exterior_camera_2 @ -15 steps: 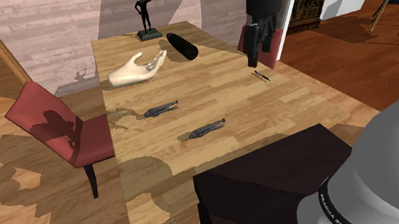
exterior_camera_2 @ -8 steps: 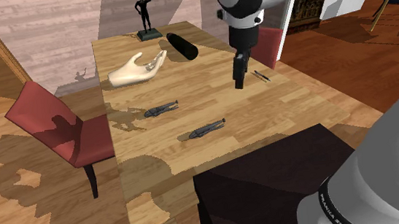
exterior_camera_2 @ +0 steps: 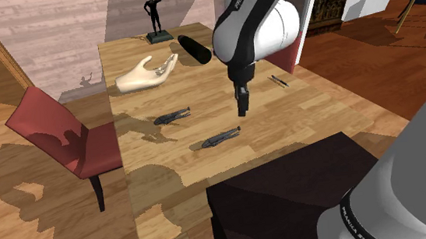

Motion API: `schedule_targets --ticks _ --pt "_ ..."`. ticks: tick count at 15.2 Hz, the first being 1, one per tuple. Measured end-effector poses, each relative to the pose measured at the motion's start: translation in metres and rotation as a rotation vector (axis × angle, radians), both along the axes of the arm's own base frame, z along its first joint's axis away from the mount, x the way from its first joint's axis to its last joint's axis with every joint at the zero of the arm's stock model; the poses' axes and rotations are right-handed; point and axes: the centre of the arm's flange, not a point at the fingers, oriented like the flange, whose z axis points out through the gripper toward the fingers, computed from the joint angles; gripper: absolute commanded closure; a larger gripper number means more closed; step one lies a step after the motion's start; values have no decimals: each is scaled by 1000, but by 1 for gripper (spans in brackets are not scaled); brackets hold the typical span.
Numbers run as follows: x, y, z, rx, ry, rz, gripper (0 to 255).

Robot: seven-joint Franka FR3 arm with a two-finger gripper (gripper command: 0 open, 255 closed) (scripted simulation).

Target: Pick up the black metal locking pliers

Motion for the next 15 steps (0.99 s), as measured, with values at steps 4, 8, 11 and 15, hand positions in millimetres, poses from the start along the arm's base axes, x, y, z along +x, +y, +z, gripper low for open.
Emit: schedule_targets --ticks 4,8,11,15 --pt "13 22 -43 14 -15 169 0" --pt "24 47 -85 28 -28 339 0" --pt "23 59 -110 35 -35 420 0" --pt "24 60 -132 36 -37 432 0"
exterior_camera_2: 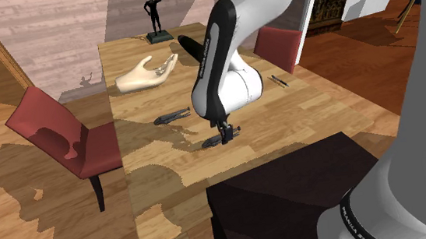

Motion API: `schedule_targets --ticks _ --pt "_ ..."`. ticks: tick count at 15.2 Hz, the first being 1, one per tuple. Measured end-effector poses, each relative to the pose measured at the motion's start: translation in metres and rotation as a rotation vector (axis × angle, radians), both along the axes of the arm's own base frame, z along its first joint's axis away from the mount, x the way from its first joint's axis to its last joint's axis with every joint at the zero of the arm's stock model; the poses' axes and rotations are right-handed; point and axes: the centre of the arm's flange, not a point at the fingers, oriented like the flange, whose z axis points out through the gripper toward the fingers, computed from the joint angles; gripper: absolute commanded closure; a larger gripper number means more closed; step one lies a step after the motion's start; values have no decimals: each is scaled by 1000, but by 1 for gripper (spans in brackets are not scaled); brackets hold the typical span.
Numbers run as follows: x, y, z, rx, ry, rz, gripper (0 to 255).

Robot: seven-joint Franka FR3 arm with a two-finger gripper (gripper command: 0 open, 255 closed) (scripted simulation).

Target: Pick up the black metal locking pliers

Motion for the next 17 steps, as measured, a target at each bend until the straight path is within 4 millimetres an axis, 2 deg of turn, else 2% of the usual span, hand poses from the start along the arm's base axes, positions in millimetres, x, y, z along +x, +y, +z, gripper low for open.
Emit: schedule_targets --ticks 3,4,14,17 --pt "1 0 -16 0 0 1 0" --pt "0 0 -18 0 0 1 255" --pt "0 1 -19 1 -1 2 255" --pt "0 1 -8 0 -1 1 255"
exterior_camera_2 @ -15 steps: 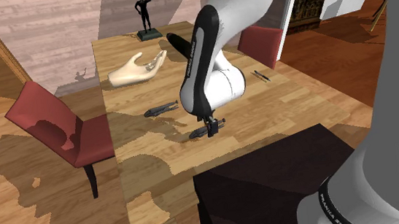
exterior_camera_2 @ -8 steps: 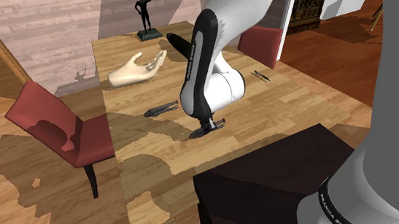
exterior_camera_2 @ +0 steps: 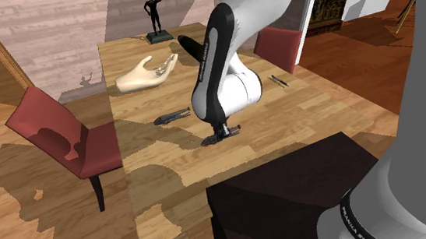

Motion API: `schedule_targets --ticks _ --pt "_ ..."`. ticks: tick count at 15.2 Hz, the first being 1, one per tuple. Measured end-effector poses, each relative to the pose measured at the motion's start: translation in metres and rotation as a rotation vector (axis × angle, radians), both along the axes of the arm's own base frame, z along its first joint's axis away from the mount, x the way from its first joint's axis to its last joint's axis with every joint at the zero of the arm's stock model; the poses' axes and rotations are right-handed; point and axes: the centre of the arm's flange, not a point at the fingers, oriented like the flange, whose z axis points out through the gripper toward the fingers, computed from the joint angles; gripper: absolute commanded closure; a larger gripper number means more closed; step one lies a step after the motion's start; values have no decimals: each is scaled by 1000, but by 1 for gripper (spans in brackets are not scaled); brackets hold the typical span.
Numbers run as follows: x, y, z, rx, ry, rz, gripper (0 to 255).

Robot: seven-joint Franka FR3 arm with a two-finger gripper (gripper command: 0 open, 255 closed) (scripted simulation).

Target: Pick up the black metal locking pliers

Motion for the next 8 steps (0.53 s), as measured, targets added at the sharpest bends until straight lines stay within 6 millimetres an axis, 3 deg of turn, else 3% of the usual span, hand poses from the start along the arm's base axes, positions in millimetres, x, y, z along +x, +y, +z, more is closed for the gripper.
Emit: schedule_targets --ticks 8 --pt "0 0 42 0 0 0 255"
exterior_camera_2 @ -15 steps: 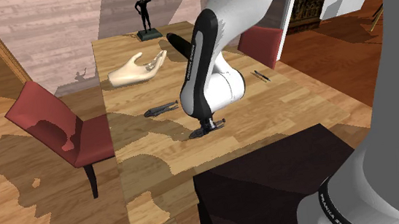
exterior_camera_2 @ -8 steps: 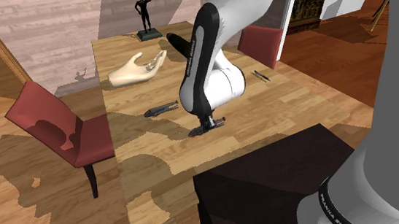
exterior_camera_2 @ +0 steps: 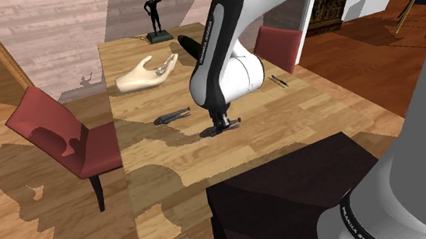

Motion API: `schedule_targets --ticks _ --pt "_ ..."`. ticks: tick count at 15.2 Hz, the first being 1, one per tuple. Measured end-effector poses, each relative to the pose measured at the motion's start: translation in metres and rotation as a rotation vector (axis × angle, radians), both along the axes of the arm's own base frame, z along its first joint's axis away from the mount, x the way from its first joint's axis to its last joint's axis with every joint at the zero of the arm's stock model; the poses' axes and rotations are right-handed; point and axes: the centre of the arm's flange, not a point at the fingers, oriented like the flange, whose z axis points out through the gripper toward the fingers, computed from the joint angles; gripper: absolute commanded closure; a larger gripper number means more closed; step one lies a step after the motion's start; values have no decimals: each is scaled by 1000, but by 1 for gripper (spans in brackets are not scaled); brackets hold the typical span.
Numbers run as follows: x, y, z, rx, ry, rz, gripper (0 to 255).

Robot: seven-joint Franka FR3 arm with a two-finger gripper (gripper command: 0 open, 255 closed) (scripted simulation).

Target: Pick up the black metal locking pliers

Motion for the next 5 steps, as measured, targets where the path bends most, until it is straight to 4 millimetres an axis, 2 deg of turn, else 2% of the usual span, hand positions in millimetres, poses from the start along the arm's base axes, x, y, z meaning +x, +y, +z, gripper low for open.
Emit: schedule_targets --ticks 5 --pt "0 1 23 0 0 0 255"
